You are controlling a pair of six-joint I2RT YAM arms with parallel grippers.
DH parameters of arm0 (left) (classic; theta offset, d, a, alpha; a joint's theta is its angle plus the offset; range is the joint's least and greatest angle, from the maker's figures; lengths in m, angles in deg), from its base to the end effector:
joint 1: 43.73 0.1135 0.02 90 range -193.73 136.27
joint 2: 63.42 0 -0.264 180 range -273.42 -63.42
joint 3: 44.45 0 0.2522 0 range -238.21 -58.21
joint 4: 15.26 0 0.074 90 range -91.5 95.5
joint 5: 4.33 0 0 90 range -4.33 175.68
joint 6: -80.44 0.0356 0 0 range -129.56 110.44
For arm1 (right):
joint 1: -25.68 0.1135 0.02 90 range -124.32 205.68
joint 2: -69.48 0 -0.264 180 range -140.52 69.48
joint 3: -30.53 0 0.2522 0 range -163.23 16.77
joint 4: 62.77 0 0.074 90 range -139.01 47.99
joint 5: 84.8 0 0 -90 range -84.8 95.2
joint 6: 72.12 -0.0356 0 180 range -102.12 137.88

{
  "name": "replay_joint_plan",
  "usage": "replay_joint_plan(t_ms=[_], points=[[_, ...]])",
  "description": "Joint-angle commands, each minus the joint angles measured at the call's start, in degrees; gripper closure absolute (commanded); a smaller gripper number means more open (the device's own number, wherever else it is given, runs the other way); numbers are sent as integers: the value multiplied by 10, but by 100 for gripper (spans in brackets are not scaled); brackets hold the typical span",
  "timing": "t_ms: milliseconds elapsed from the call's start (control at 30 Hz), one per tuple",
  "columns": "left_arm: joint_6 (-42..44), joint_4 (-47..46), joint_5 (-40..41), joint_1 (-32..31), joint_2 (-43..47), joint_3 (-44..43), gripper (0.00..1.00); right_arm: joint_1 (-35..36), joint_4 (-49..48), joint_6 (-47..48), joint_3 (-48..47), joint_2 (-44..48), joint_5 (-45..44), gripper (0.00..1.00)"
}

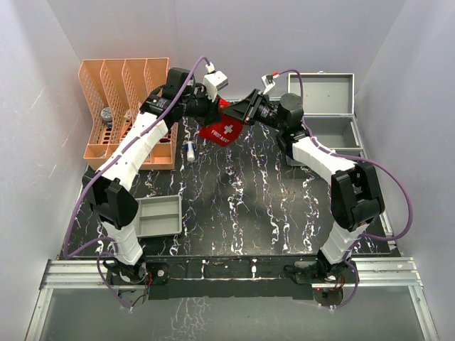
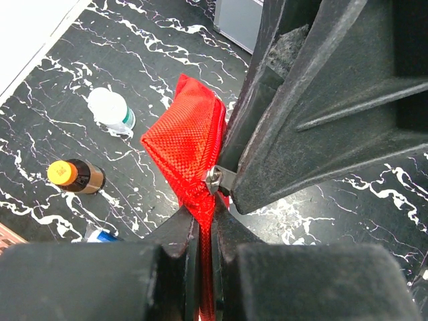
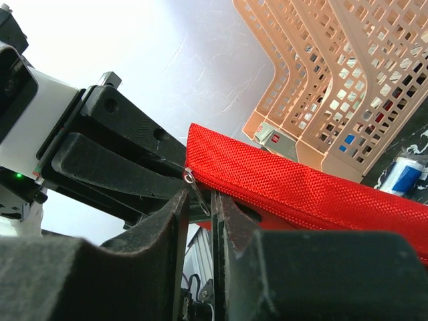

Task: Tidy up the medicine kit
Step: Zip the medicine pouch.

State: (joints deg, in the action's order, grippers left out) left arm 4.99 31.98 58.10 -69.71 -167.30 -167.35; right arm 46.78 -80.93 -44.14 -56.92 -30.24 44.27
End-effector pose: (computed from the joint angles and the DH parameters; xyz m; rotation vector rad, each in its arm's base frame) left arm 0.3656 -0.1965 0.4021 0.9861 1.8075 -0.6187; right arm 0.3764 0.1693 0.3305 -0.0306 1.7360 1.6172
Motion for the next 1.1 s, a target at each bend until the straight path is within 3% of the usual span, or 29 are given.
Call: replay_joint_plan(t_ms=[0, 167, 633, 1067], points=[[1, 4, -22, 0, -1, -24, 100, -1, -43, 1, -31, -9, 7, 85], [1, 6, -24, 0, -1, -23, 100, -2, -37, 0, -34, -14, 9, 100], [23, 28, -13, 0, 3, -22, 100, -29, 156, 112, 6, 62, 10, 100], [22, 40, -29, 0, 9, -33, 100, -36, 186, 172, 88, 63, -1, 100]])
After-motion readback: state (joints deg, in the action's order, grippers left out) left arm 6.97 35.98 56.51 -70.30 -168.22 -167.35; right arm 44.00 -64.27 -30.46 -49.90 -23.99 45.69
